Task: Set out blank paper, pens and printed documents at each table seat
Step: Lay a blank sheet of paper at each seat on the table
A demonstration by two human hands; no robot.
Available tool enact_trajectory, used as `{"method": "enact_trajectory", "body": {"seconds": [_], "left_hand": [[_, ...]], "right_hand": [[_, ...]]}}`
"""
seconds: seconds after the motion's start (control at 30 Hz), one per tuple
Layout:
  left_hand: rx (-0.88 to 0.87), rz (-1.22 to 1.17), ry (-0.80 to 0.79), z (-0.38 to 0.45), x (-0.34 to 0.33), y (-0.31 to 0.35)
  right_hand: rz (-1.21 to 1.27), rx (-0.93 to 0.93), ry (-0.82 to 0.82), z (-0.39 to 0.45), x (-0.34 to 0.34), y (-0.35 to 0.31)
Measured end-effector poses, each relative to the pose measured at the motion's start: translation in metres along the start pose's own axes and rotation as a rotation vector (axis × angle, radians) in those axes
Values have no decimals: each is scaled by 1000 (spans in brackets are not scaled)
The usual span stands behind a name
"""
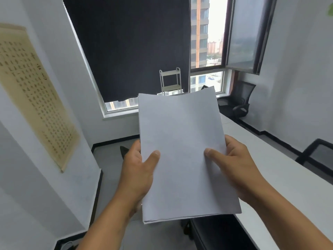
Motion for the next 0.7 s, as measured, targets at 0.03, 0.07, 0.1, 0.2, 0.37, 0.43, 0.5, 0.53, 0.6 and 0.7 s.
{"method": "enact_trajectory", "body": {"seconds": [0.03,0.07,0.1,0.2,0.37,0.43,0.5,0.53,0.6,0.7], "left_hand": [[3,0,-37,19,9,-4],[1,-3,-68,36,17,-7],[3,-4,-84,50,23,-8],[13,-9,-170,97,46,-7],[27,-7,-299,166,51,-8],[38,-2,-342,192,42,-15],[47,2,-371,215,29,-21],[51,6,-387,223,24,-25],[65,16,-428,247,4,-35],[96,49,-506,278,-28,-48]], "right_hand": [[-13,-7,34,9,-14,4],[-20,-9,59,16,-26,7],[-25,-12,74,21,-36,9],[-54,-40,138,41,-72,12],[-67,-60,249,71,-97,18],[-83,-66,291,84,-98,24],[-95,-76,326,96,-96,31],[-103,-87,343,100,-95,35],[-112,-104,383,112,-88,48],[-110,-148,449,135,-74,76]]}}
Point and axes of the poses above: each hand's wrist, its own z-axis towards the middle knuckle, its own x-axis out of the back of the hand, y = z × x, the point moved 3 cm from there along z, towards the middle knuckle, and after that the axes turned 8 degrees about x, right-handed, at the moved point
